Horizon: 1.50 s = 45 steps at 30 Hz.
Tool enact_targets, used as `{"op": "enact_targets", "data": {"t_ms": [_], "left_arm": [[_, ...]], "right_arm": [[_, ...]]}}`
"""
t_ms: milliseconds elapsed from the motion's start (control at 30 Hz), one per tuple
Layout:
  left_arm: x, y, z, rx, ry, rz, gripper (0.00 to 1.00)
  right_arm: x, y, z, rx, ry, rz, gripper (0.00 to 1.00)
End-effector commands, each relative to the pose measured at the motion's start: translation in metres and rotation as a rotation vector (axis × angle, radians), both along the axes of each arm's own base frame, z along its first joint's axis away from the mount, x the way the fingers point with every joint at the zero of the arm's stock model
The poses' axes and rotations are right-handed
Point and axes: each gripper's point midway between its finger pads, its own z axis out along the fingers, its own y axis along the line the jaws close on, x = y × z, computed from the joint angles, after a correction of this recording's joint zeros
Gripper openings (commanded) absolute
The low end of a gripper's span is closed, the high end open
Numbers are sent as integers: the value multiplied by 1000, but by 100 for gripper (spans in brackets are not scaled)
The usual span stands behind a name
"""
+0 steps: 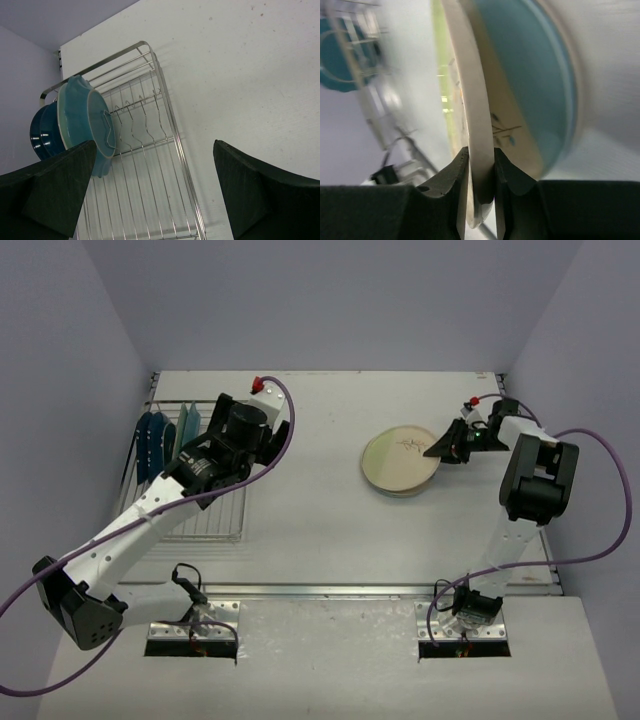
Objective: Unload the plates from the dish rack
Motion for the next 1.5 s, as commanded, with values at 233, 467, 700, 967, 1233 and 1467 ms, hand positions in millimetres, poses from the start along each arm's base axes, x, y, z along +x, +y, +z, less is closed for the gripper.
{"op": "enact_targets", "data": {"t_ms": [233, 467, 700, 967, 1233, 1467], "left_arm": [[8, -5, 11, -43, -26, 3, 100], [8, -6, 9, -40, -23, 0, 100], [8, -4, 10, -38, -27, 5, 100], [6, -1, 11, -28, -32, 9, 100], [5, 2, 19, -38, -57, 17, 100], [11, 28, 31, -51, -72, 118, 100]], "right_arm": [[1, -40, -13, -336, 8, -6, 53], [3, -50, -8, -505, -22, -13, 54], [4, -22, -5, -590, -56, 76, 47], [7, -8, -9, -570, -27, 97, 23], [8, -1, 23, -545, -105, 97, 34], [6, 14, 107, -508, -362, 63, 66]]}}
